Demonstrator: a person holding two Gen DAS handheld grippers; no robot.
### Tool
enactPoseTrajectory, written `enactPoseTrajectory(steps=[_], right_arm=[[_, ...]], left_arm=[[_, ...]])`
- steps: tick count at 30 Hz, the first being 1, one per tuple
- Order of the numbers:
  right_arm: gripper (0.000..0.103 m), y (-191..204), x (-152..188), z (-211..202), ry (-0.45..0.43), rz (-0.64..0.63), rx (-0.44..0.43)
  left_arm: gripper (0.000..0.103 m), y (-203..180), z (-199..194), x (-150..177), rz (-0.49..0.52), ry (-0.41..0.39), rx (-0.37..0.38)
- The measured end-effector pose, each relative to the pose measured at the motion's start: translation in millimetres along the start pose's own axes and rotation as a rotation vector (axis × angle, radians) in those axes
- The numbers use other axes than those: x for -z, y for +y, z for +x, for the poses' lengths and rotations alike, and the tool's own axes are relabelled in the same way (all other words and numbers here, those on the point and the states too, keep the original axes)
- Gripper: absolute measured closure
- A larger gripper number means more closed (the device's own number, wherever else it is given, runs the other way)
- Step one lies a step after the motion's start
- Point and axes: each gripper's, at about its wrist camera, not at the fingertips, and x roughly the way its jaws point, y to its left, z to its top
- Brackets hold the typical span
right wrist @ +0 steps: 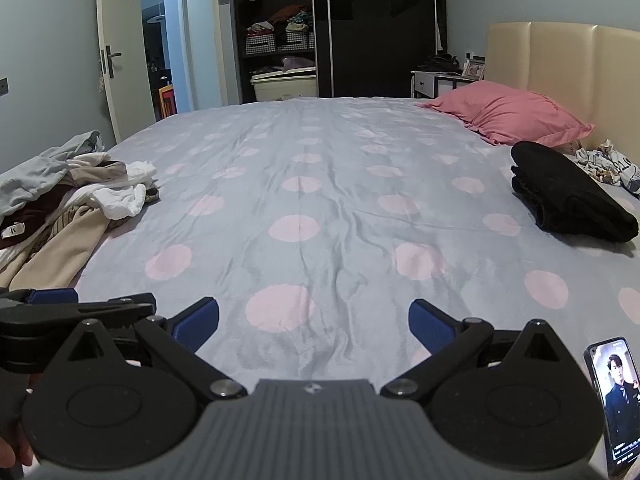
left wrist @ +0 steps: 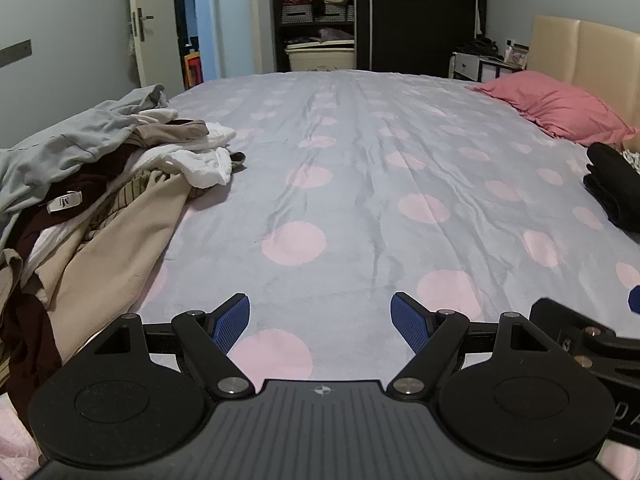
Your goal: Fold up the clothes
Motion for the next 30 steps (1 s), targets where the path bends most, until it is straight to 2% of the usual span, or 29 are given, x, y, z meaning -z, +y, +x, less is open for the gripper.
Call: enactPoseTrajectory(steps=[30], right_arm=[[0.001, -0.9, 1.9, 1.9, 0.017, 0.008, -0.002]], left_arm=[[0.025, -2.0, -1.5, 1.2, 0.022, -0.013, -0.014]])
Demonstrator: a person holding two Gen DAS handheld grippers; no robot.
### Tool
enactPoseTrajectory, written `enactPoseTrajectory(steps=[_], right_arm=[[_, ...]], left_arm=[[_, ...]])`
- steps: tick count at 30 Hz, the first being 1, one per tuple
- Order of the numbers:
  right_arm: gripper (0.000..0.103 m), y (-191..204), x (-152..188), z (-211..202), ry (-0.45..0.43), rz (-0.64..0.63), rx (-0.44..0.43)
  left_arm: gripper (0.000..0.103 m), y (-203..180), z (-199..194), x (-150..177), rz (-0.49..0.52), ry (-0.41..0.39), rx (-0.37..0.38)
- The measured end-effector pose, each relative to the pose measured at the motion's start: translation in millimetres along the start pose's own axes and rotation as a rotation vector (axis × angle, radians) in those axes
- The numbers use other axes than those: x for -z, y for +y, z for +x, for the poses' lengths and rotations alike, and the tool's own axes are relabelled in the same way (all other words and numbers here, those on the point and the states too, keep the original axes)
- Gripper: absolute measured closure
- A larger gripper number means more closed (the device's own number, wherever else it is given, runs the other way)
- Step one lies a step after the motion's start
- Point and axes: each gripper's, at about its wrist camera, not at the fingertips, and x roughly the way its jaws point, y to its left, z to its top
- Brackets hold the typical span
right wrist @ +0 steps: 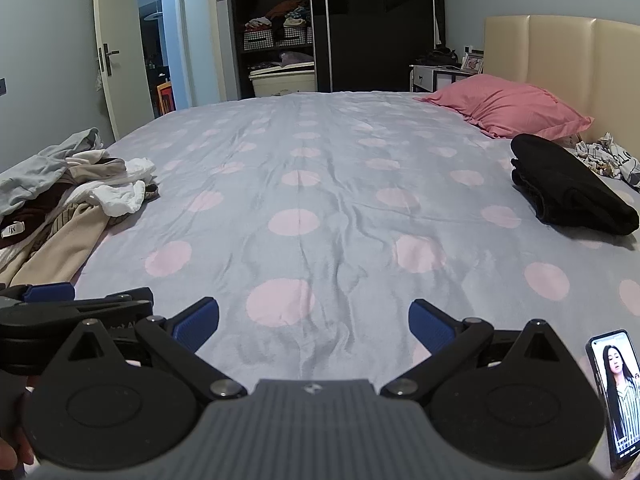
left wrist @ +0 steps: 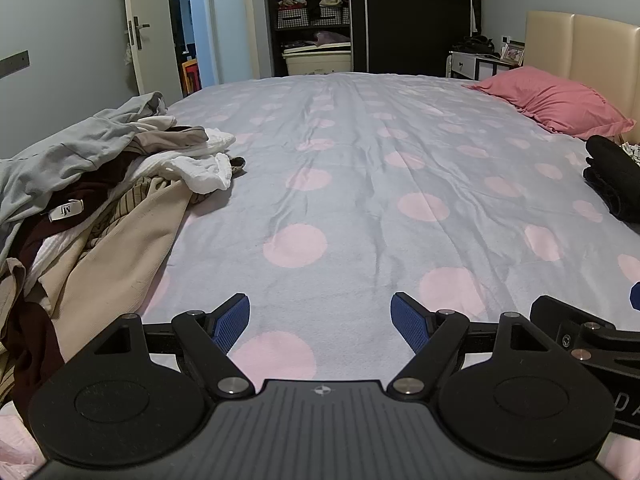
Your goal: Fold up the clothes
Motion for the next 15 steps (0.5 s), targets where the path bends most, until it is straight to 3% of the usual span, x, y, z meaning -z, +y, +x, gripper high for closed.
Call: enactPoseTrajectory(steps=[15], right_arm=[[0.001, -0.1, -0.1, 0.3, 0.008, -0.002, -0.001]], left_arm=[[0.025, -0.2, 0.6, 0.0, 0.008, 0.001, -0.003]])
